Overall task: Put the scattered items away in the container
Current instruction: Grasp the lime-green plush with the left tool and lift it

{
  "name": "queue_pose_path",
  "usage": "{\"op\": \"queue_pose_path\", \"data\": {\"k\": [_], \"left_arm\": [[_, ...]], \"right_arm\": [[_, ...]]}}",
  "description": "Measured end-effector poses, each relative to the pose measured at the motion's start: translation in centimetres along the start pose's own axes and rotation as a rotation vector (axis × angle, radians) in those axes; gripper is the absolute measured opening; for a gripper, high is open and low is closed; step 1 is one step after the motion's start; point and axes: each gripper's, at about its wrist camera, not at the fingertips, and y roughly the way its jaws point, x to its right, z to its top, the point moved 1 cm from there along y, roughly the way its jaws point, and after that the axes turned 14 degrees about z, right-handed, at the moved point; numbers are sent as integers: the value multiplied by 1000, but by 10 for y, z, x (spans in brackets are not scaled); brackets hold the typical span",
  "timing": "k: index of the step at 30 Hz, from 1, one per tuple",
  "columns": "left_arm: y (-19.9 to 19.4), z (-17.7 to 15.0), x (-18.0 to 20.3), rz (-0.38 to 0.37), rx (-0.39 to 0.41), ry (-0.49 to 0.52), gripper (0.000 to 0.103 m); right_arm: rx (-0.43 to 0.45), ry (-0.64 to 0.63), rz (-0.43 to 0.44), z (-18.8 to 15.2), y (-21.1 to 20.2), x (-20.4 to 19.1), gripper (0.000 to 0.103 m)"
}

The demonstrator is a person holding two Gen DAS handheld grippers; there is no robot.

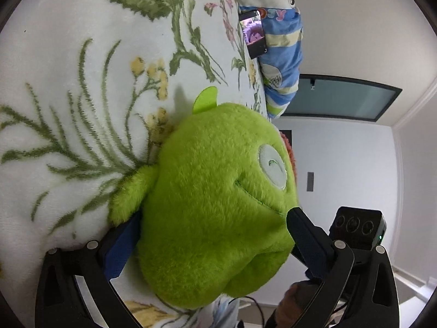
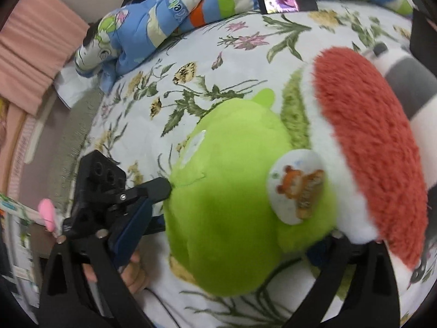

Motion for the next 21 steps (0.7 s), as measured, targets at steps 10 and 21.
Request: {"op": "queue_pose_path", "data": {"k": [10,21], "left_arm": [[-1,8,-9,-25,-7,-39,102],[-11,-4,9,-6,79,45,102]], "right_arm": [[16,-190,-157,-4,34,-29,103],[15,-392,-213,-33,19,-60,79]]}}
